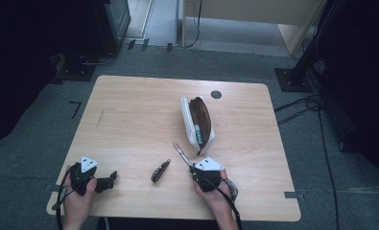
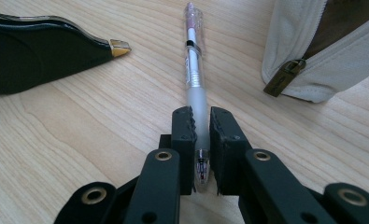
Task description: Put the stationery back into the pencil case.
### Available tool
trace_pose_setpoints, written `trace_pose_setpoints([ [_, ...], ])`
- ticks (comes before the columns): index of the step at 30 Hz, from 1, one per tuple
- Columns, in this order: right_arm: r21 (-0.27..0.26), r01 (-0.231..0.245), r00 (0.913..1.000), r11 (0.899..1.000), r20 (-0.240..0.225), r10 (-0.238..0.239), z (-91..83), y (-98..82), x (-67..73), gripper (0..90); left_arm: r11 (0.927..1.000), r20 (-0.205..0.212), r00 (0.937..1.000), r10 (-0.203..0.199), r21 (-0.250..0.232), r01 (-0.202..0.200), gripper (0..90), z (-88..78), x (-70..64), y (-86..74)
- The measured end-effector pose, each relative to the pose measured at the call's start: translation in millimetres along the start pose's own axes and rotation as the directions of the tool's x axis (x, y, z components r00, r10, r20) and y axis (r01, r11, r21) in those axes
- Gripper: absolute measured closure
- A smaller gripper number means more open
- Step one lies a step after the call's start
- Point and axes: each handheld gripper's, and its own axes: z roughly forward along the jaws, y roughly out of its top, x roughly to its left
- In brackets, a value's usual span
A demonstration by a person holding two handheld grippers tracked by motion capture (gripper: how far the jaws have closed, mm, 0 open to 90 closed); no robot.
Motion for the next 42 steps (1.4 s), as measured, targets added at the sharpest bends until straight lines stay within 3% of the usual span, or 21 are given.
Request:
trace_pose_setpoints([
  [16,-0.029,-0.025,0.9993,0.999,-0.029,0.024,-9.1,4.0,1.4,81.4,1.0000,0.000,1.0000,0.000,0.000,0.000,0.0,0.0,0.0,0.0],
  [42,-0.066,-0.007,0.9993,0.998,-0.037,0.005,-18.5,16.9,4.3,81.5,1.0000,0.000,1.0000,0.000,0.000,0.000,0.0,0.0,0.0,0.0],
])
